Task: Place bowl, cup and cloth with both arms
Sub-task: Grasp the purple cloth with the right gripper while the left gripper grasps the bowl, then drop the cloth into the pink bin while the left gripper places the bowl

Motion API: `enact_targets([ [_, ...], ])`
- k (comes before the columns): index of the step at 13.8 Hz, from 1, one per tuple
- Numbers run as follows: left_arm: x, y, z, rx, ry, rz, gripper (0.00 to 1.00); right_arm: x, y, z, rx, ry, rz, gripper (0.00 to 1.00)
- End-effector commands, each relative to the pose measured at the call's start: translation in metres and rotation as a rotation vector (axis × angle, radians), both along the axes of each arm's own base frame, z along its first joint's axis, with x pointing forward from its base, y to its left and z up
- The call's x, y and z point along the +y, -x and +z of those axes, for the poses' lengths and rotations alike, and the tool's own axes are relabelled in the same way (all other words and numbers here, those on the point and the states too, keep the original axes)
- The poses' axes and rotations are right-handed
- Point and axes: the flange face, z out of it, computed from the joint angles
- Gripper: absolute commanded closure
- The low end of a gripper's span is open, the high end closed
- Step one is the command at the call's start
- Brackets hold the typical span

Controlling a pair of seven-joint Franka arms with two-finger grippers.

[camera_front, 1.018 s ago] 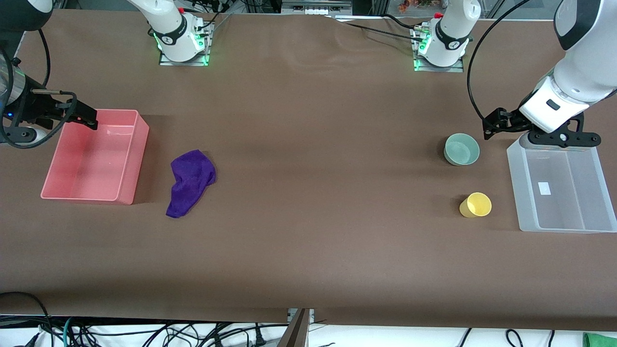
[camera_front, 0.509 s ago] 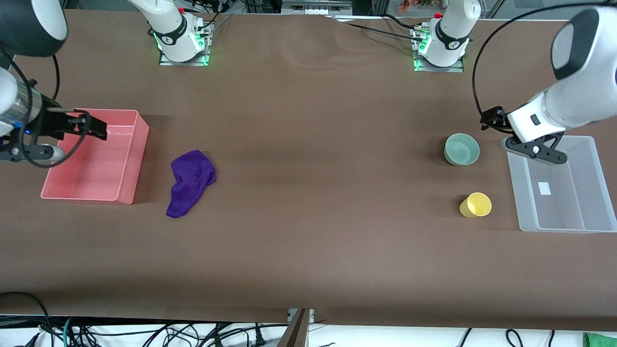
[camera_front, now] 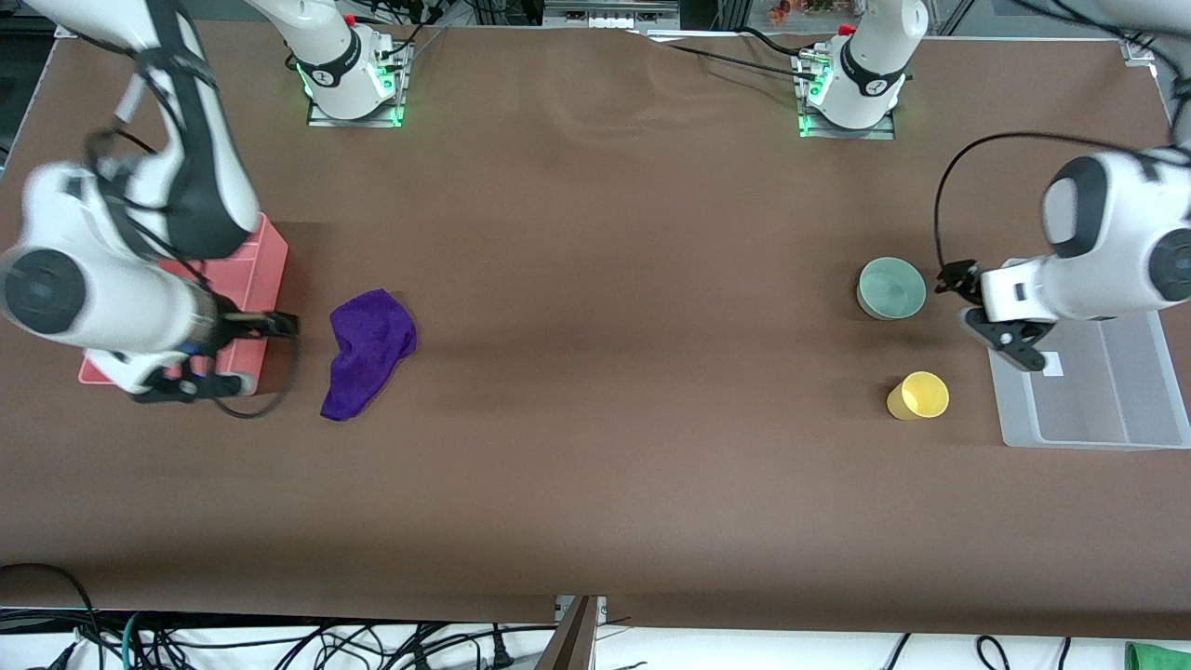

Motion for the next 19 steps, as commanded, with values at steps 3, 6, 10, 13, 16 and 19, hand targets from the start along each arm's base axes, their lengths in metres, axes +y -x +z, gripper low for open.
enact_targets([
  [3, -0.010, 0.037, -0.088, -0.044, 0.017, -0.044, 0.08, 0.015, 0.035, -0.088, -0.080, -0.043, 0.017, 0.00],
  [6, -0.009, 0.037, -0.101, -0.035, 0.038, -0.115, 0.90, 0.016, 0.052, -0.128, -0.115, -0.058, 0.025, 0.00],
  [10, -0.009, 0.034, -0.095, -0.043, 0.044, -0.148, 1.00, 0.026, 0.059, -0.168, -0.131, -0.073, 0.042, 0.01],
  [13, -0.010, 0.027, -0.072, -0.032, 0.045, -0.160, 1.00, 0.025, 0.074, -0.196, -0.183, -0.088, 0.044, 0.52],
  [16, 0.001, -0.008, -0.002, 0.015, 0.054, -0.183, 1.00, 0.026, 0.076, -0.198, -0.166, -0.085, 0.045, 1.00],
  [19, 0.061, -0.050, 0.075, 0.026, -0.009, -0.243, 1.00, 0.026, 0.055, -0.151, -0.145, -0.076, 0.067, 1.00],
])
